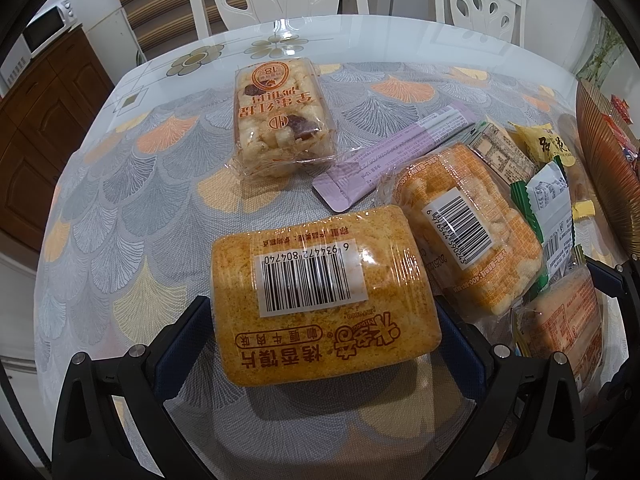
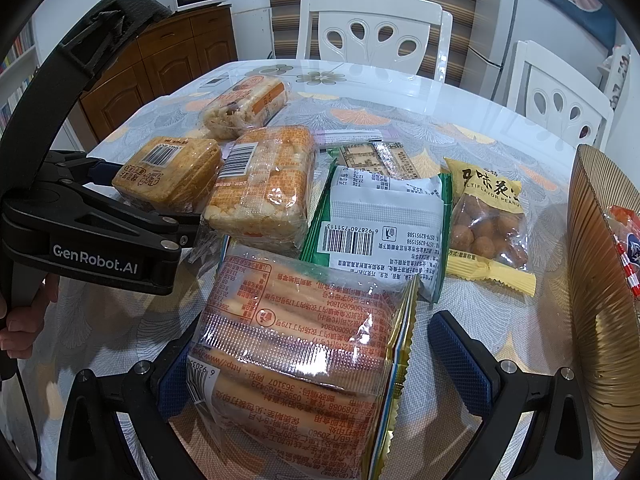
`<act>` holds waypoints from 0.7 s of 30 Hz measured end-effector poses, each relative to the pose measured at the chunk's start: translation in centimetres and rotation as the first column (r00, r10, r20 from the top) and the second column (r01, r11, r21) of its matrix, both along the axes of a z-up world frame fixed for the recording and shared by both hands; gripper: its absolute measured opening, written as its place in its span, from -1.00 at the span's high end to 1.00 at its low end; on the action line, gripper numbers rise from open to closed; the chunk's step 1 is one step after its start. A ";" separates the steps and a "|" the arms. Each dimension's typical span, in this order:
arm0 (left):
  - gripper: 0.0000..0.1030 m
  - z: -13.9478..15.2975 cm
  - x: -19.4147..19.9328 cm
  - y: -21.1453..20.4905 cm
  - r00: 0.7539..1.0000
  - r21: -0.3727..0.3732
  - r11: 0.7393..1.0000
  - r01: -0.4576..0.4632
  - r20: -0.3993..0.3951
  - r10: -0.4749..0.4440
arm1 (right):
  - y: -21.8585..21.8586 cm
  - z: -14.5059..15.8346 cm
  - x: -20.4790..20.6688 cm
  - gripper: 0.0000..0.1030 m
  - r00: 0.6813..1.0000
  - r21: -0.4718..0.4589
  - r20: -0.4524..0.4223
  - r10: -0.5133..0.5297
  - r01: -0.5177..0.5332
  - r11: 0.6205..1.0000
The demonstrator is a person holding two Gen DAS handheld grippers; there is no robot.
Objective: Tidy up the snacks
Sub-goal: 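Hold left tool around the yellow cake pack while right holds around the biscuit-stick pack, then close both tools on their packs and lift them off the table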
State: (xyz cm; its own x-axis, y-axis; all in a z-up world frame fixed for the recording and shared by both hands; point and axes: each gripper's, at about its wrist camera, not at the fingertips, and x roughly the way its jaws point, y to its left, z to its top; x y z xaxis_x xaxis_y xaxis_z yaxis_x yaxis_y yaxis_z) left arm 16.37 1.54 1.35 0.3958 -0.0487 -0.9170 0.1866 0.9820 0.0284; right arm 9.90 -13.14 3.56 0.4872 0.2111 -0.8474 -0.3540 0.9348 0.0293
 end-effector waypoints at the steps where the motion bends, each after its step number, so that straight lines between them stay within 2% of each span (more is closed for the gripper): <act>1: -1.00 0.1 0.0 0.0 1.000 0.000 1.000 0.000 0.001 0.000 | 0.0 0.0 0.0 -1.00 1.000 0.000 -0.001 0.000 0.000 1.000; 5: -1.00 0.1 0.1 0.0 1.000 -0.002 1.000 0.000 0.001 0.000 | 0.3 0.0 0.5 -1.00 0.999 -0.014 -0.034 -0.002 0.002 1.000; 8: -1.00 0.2 0.2 0.0 1.000 -0.001 1.000 0.001 0.002 -0.001 | 0.9 0.2 1.9 -1.00 0.991 -0.049 -0.136 -0.021 0.014 0.999; 11: -1.00 0.2 0.3 -0.1 1.000 -0.001 1.000 -0.003 -0.005 0.003 | 1.2 0.4 3.3 -1.00 0.966 -0.085 -0.248 -0.070 0.050 0.995; 14: -1.00 0.2 0.8 -0.1 0.999 -0.006 1.000 -0.017 -0.033 0.017 | 1.1 0.7 4.2 -1.00 0.944 -0.044 -0.313 -0.103 0.094 0.995; 15: -1.00 0.3 1.1 -0.1 0.998 -0.013 0.999 -0.029 -0.049 0.029 | 0.9 0.9 4.3 -0.93 0.942 -0.010 -0.319 -0.101 0.103 0.995; 16: -0.74 0.6 1.4 0.0 0.998 -0.021 0.999 -0.038 -0.050 0.037 | 0.7 1.3 4.3 -0.56 0.945 0.013 -0.312 -0.098 0.108 0.994; 17: -0.52 1.1 1.5 0.1 0.999 -0.034 0.999 -0.041 -0.028 0.040 | 0.7 1.7 4.3 -0.34 0.951 -0.007 -0.289 -0.108 0.111 0.994; 21: -0.51 1.5 1.4 0.3 0.998 -0.031 0.998 -0.058 -0.037 0.056 | 0.1 2.2 4.1 -0.22 0.951 0.080 -0.300 -0.075 0.103 0.991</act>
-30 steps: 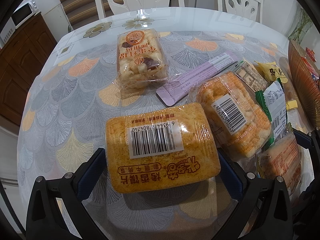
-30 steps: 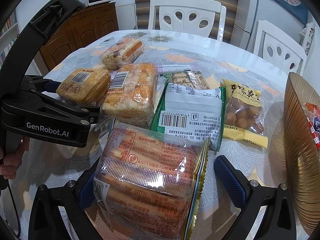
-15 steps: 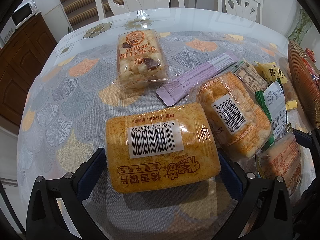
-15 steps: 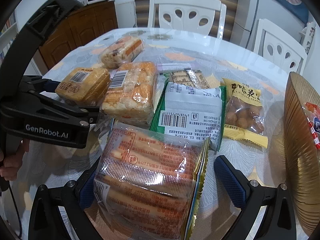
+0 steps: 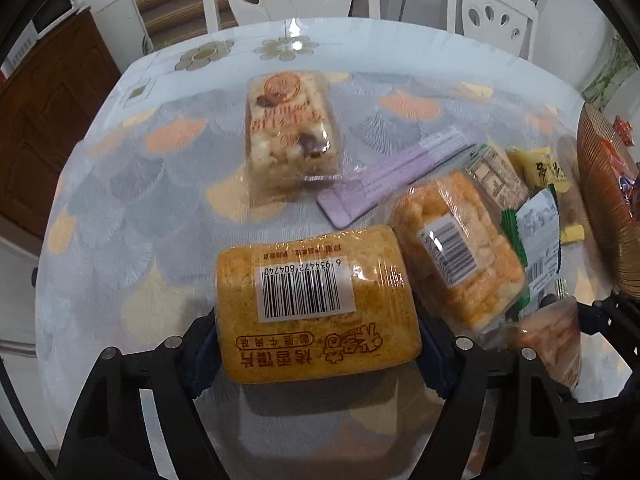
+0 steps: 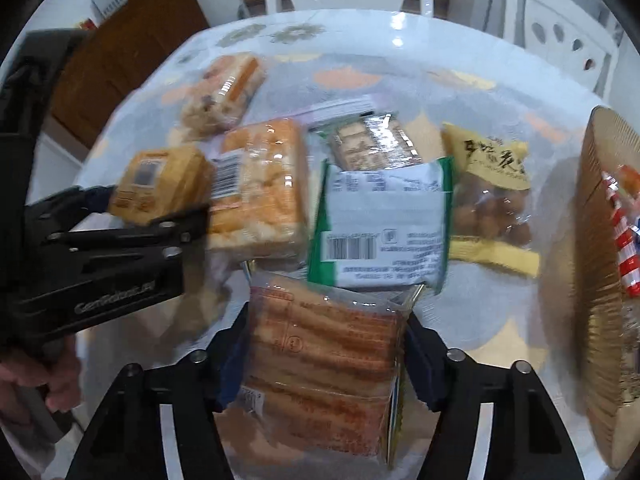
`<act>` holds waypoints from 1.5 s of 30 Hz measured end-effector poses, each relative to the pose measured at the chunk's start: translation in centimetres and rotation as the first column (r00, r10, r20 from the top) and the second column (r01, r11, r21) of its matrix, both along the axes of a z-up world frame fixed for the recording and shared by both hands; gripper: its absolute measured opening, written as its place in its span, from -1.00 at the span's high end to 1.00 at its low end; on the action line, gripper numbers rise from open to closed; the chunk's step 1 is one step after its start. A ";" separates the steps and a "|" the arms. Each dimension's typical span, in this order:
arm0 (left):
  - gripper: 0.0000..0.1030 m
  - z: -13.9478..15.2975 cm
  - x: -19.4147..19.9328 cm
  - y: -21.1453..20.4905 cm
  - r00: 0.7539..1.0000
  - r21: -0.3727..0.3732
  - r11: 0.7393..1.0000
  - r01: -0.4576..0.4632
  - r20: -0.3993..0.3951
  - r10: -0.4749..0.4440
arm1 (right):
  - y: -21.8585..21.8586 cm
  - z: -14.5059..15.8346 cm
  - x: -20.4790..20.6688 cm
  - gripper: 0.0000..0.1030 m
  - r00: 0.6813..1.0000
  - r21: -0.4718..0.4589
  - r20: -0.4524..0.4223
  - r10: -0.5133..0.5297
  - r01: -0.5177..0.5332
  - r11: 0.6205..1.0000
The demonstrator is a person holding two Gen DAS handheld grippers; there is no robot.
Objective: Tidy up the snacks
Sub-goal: 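Close both tools on their packs and lift them off the table, then carry both packs over the bowl and open both tools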
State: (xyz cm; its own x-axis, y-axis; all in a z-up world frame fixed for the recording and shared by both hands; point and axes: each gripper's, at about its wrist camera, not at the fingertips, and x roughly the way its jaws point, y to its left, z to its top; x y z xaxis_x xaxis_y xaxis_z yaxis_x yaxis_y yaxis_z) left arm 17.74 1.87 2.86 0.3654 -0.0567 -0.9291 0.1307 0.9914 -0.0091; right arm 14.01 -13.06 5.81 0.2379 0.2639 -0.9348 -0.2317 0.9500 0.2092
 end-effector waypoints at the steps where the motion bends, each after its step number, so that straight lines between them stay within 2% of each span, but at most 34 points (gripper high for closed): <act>1: -0.51 0.0 -0.2 0.1 1.000 0.003 1.000 -0.006 0.002 0.006 | -0.4 0.0 -0.1 -0.21 1.000 0.027 -0.010 -0.005 0.006 1.000; 5: -0.51 -0.1 -1.7 1.1 1.000 -0.002 1.000 -0.029 -0.004 0.029 | -1.4 0.0 -0.4 -0.21 0.999 0.129 -0.046 -0.023 0.029 0.991; 8: -0.51 -0.2 -2.9 1.3 0.999 0.014 0.999 -0.031 -0.006 0.031 | -1.6 -0.1 -1.1 -0.21 0.998 0.158 -0.058 -0.025 0.034 0.987; 11: -0.51 0.6 -3.7 1.8 0.998 0.019 0.998 -0.058 -0.001 0.058 | -1.9 1.2 -1.6 -0.21 0.999 0.174 -0.035 -0.030 0.036 0.984; 13: -0.51 2.2 -4.0 1.7 0.997 0.004 0.998 -0.069 0.031 0.069 | -2.1 2.9 -2.1 -0.21 0.999 0.203 0.007 -0.035 0.033 0.979; 17: -0.51 6.4 -2.8 0.2 0.993 0.004 0.999 -0.049 0.106 0.048 | -4.1 8.6 -2.0 -0.21 0.990 0.238 0.124 -0.071 0.040 0.971; 20: -0.51 10.2 -1.4 -2.4 0.985 -0.052 0.999 0.010 0.171 -0.001 | -6.1 12.5 -1.3 -0.21 0.975 0.241 0.204 -0.085 0.034 0.970; 23: -0.51 13.3 0.2 -6.2 0.976 -0.115 0.990 0.079 0.212 -0.053 | -8.9 15.9 -0.8 -0.21 0.956 0.190 0.280 -0.084 0.031 0.981; 26: -0.51 15.3 2.6 -10.3 0.969 -0.130 0.982 0.134 0.227 -0.102 | -11.5 17.4 -0.8 -0.21 0.941 0.113 0.331 -0.076 0.041 0.993; 30: -0.51 16.8 4.7 -16.4 0.945 -0.121 0.963 0.242 0.252 -0.206 | -16.1 17.4 -1.0 -0.22 0.933 0.058 0.336 -0.131 0.118 0.991; 34: -0.52 16.7 5.4 -22.1 0.925 -0.130 0.935 0.330 0.245 -0.292 | -21.4 16.5 -2.1 -0.23 0.922 0.112 0.291 -0.257 0.234 0.966; 36: -0.56 15.6 5.8 -24.8 0.921 -0.141 0.920 0.365 0.198 -0.335 | -23.3 15.4 -2.5 -0.28 0.918 0.113 0.260 -0.300 0.279 0.954; 38: -0.59 14.1 5.9 -27.0 0.920 -0.130 0.913 0.386 0.123 -0.371 | -24.4 14.2 -2.9 -0.52 0.925 0.092 0.225 -0.305 0.291 0.952; 39: -0.59 13.3 6.1 -27.9 0.916 -0.117 0.910 0.398 0.094 -0.389 | -24.7 13.5 -3.0 -0.70 0.929 0.082 0.206 -0.308 0.297 0.951; 40: -0.59 12.9 6.0 -28.4 0.914 -0.110 0.907 0.406 0.082 -0.398 | -25.2 13.0 -3.2 -0.76 0.928 0.078 0.192 -0.318 0.309 0.948; 45: -0.60 12.8 5.5 -27.7 0.914 -0.108 0.908 0.404 0.084 -0.397 | -27.0 11.7 -5.0 -0.76 0.905 0.106 0.153 -0.397 0.384 0.917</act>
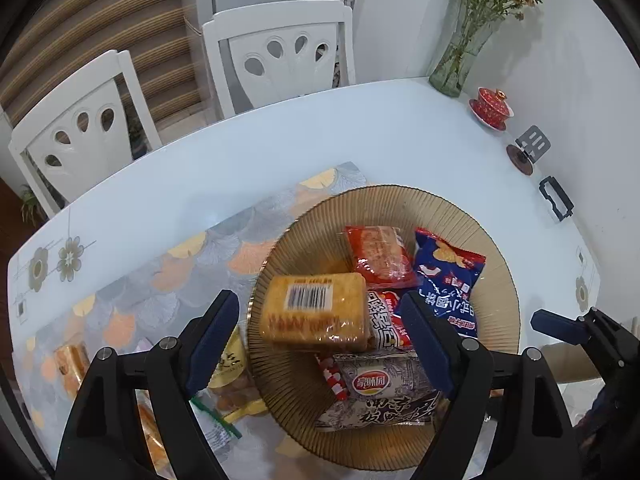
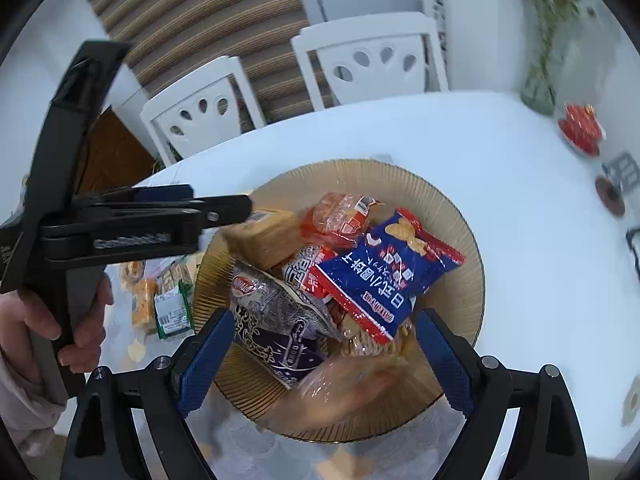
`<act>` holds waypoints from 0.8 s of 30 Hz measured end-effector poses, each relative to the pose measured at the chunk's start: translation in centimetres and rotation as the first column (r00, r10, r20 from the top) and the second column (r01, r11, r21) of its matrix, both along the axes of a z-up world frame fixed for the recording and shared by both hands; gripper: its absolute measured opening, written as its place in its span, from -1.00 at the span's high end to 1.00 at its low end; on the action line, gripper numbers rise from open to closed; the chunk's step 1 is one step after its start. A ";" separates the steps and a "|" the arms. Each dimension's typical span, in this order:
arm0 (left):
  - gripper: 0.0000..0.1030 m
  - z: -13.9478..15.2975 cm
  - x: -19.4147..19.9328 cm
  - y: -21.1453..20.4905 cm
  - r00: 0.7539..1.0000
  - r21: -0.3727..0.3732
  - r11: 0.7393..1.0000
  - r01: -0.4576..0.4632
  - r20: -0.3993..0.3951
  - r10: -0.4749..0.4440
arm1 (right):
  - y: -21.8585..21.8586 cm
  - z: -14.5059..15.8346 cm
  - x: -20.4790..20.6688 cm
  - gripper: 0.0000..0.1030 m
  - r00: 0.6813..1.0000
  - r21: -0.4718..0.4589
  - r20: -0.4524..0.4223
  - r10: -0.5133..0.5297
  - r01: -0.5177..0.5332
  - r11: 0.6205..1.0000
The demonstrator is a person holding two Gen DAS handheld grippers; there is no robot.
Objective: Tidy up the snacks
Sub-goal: 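Carry both packs over the bowl and open both tools, then withdraw both tools from the bowl back over the remaining snacks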
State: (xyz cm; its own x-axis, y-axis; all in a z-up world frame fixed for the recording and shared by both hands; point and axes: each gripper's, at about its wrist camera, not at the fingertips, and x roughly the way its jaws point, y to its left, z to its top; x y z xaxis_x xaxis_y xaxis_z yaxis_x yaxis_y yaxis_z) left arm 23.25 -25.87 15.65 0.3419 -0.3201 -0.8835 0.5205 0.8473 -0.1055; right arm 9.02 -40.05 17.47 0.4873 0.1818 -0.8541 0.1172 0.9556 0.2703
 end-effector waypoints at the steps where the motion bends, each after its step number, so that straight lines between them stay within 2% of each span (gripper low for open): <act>1: -0.60 0.1 0.0 0.4 1.000 0.006 1.000 -0.003 0.004 0.003 | -0.1 -0.1 -0.1 -0.76 1.000 0.006 0.000 -0.013 0.013 1.000; 10: -0.60 1.6 0.6 7.2 0.996 0.008 0.996 -0.084 0.030 0.084 | 0.8 1.7 0.1 -0.76 0.994 0.039 0.044 -0.098 0.097 0.995; 14: -0.60 2.5 0.9 11.7 0.990 0.012 0.991 -0.136 0.047 0.135 | 2.5 2.8 1.0 -0.77 0.989 0.105 0.071 -0.129 0.121 0.987; 20: -0.60 3.3 2.0 20.5 0.962 0.037 0.962 -0.270 0.039 0.269 | 8.6 3.2 2.8 -0.95 0.990 0.189 0.091 -0.111 0.092 0.978; 24: -0.60 2.4 2.8 26.6 0.934 0.049 0.933 -0.356 -0.011 0.357 | 14.6 2.7 4.5 -0.95 0.996 0.205 0.087 -0.009 -0.009 0.979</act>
State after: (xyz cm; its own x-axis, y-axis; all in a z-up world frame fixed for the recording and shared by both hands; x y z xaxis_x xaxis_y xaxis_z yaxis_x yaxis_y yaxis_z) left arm 26.10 0.73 18.04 0.4084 -0.1396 -0.9021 0.1818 0.9809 -0.0695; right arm 13.56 -25.46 20.14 0.5579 0.3483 -0.7533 0.0846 0.8791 0.4691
